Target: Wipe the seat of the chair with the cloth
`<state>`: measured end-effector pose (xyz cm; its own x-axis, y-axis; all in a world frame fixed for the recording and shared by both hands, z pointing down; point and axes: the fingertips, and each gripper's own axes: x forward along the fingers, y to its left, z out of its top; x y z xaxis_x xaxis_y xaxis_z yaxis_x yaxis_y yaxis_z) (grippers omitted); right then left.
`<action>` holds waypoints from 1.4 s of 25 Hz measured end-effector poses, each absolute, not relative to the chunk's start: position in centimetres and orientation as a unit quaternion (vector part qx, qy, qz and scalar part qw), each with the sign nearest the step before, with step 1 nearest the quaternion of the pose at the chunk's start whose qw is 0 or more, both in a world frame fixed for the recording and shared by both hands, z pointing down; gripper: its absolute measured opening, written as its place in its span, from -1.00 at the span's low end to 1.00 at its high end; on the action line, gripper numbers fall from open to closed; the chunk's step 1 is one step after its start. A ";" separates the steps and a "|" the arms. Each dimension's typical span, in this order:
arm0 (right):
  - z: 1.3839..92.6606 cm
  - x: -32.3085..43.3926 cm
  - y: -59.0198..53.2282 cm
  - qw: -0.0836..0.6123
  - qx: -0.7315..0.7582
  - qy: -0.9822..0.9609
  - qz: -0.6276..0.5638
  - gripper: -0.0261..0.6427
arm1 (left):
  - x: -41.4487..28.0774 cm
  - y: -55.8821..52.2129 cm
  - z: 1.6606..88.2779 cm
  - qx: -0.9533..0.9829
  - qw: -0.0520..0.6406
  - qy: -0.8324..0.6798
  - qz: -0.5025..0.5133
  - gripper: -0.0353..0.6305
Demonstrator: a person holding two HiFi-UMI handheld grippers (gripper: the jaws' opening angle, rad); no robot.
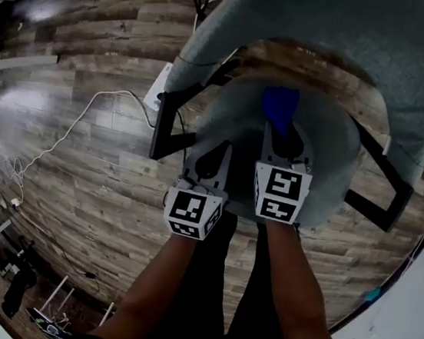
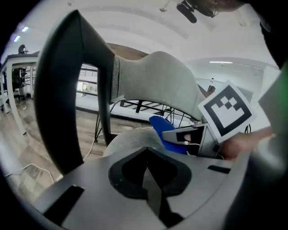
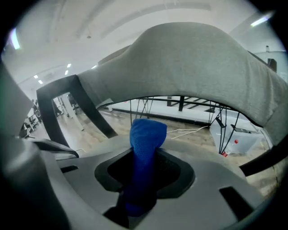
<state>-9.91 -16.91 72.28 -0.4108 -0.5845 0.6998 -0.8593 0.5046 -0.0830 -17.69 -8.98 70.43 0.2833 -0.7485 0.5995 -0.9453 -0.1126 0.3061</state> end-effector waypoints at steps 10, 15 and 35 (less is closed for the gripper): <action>73.0 -19.4 -11.7 0.330 0.351 -0.848 0.219 -0.53 | -22.5 -4.1 71.3 0.691 0.353 -0.615 0.138 -0.89; 73.6 -21.7 -9.1 0.340 0.320 -0.854 0.230 -0.53 | -23.9 -2.6 71.8 0.680 0.359 -0.624 0.143 -0.89; 75.0 -15.5 -10.4 0.336 0.395 -0.816 0.255 -0.53 | -21.3 -3.1 72.1 0.712 0.347 -0.586 0.172 -0.89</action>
